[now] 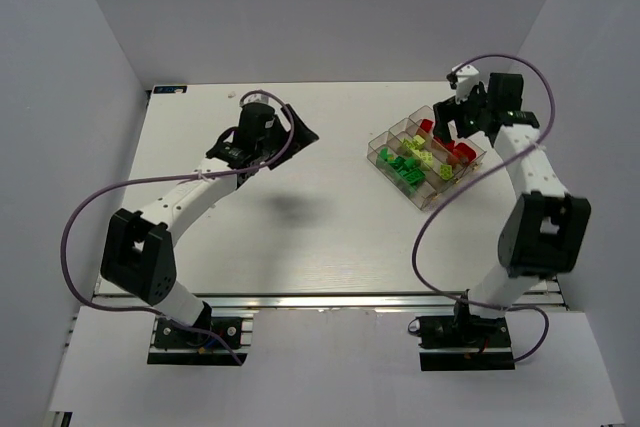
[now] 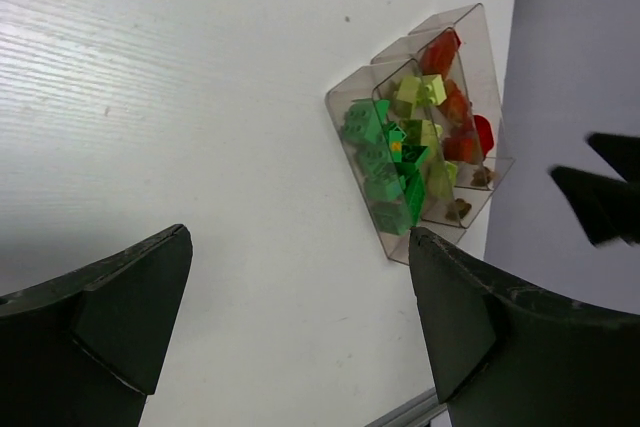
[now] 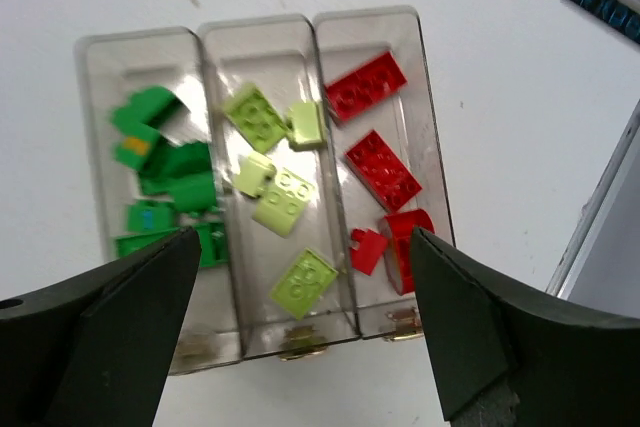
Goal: Sort the legos into containers by color
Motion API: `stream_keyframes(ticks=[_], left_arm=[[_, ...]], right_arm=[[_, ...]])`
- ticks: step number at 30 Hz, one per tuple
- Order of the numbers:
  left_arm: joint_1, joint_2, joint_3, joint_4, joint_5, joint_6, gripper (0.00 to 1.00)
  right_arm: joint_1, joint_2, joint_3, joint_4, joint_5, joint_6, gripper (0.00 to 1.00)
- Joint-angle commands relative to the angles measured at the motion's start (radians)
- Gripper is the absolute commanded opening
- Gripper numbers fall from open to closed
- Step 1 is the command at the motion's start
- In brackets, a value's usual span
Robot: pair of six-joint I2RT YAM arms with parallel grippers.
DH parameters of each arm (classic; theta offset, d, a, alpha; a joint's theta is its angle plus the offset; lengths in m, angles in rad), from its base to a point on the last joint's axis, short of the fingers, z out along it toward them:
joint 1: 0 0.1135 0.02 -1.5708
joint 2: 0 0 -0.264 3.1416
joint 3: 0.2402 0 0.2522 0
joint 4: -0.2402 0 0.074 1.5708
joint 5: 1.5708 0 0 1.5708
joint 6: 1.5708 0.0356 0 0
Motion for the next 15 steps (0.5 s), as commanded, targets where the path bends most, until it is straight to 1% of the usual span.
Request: stream_keyframes(ticks=[1, 2, 5, 8, 10, 11, 15], left_arm=[[0.006, -0.059, 0.031, -0.085, -0.062, 0.025, 0.98], [0.006, -0.064, 0.034, -0.092, -0.071, 0.026, 0.98], [0.006, -0.089, 0.042, -0.116, -0.107, 0.041, 0.98], [0.006, -0.121, 0.053, -0.165, -0.133, 0.072, 0.98], [0.006, -0.151, 0.034, -0.188, -0.148, 0.093, 0.98], [0.006, -0.191, 0.025, -0.208, -0.168, 0.101, 0.98], [0.006, -0.305, -0.029, -0.25, -0.22, 0.138, 0.98]], right_arm=[[0.002, -0.166, -0.118, 0.162, -0.144, 0.095, 0.89], [0.004, -0.186, -0.144, 0.155, -0.164, 0.101, 0.89], [0.014, -0.22, -0.152, 0.094, -0.23, 0.11, 0.89], [0.018, -0.25, -0.177, 0.103, -0.27, 0.127, 0.89], [0.018, -0.266, -0.18, 0.09, -0.293, 0.124, 0.89], [0.018, -0.273, -0.178, 0.065, -0.297, 0.118, 0.89], [0.016, -0.31, -0.172, -0.046, -0.319, 0.0, 0.89]])
